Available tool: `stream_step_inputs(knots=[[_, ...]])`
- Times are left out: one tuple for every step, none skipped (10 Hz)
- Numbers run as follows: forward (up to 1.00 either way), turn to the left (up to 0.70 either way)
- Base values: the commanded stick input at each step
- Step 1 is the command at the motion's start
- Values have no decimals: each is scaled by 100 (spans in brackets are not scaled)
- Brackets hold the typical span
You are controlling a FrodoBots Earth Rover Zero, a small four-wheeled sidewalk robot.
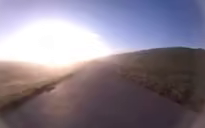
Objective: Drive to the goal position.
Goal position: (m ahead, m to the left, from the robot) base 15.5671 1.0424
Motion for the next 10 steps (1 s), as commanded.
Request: stream_step_inputs(knots=[[100, 0], [100, 0], [100, 0], [100, 0], [100, 0], [100, 0], [100, 0], [100, 0], [100, 0], [100, 0]])
